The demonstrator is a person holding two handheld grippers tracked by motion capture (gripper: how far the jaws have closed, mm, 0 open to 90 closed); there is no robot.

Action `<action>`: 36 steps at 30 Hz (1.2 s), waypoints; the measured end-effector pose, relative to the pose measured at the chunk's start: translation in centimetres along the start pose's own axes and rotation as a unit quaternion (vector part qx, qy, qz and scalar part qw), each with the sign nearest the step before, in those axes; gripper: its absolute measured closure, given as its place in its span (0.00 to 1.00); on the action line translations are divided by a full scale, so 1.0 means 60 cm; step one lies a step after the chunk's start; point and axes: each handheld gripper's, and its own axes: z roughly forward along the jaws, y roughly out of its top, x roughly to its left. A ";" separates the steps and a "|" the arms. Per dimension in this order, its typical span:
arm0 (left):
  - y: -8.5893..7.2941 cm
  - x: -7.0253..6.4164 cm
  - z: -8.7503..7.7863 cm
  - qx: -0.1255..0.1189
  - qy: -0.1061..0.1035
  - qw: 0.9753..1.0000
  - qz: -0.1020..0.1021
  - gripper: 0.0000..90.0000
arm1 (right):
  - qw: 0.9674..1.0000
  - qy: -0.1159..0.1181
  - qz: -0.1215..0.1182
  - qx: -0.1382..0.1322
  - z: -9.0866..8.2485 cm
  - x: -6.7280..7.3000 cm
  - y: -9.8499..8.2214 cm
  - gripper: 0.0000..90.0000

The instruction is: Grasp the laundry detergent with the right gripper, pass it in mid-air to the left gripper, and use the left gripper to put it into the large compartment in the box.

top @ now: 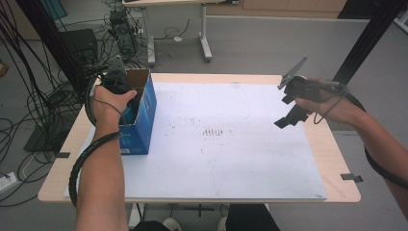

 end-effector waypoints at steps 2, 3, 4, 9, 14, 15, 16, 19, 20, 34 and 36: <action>0.000 -0.001 0.000 -0.001 0.000 1.000 -0.001 0.40 | 1.000 0.000 0.000 -0.001 0.000 0.000 0.000 0.01; 0.000 -0.001 0.000 0.000 0.000 1.000 0.000 0.40 | 1.000 -0.001 0.000 0.001 0.000 0.000 0.001 0.00; 0.000 -0.001 0.000 0.000 0.000 1.000 -0.001 0.40 | 1.000 0.000 -0.001 0.001 0.000 0.000 0.001 0.00; 0.000 -0.002 0.000 0.000 0.000 1.000 0.000 0.40 | 1.000 0.000 -0.003 -0.001 0.001 0.000 0.002 0.00; 0.000 -0.002 0.000 -0.002 0.001 1.000 -0.001 0.40 | 1.000 0.001 -0.002 -0.001 0.001 0.000 0.001 0.00; 0.000 -0.002 0.000 -0.002 0.001 1.000 0.000 0.40 | 1.000 0.000 -0.001 0.000 0.000 0.000 0.001 0.00; 0.000 -0.002 -0.001 -0.001 0.001 1.000 0.000 0.40 | 1.000 0.000 -0.001 -0.001 0.001 0.000 0.000 0.00; 0.000 -0.002 -0.001 -0.001 0.001 1.000 0.002 0.40 | 1.000 0.000 -0.001 -0.001 0.000 0.000 -0.001 0.00; 0.000 -0.003 -0.001 -0.001 0.002 1.000 0.002 0.40 | 1.000 0.000 0.000 -0.001 0.000 0.000 -0.001 0.00; 0.000 -0.002 0.000 -0.005 0.001 1.000 0.001 0.40 | 1.000 0.003 -0.004 -0.002 0.004 0.003 0.001 0.00; 0.000 -0.002 0.000 -0.005 0.001 1.000 0.000 0.40 | 1.000 0.004 -0.004 -0.002 0.003 0.004 0.002 0.00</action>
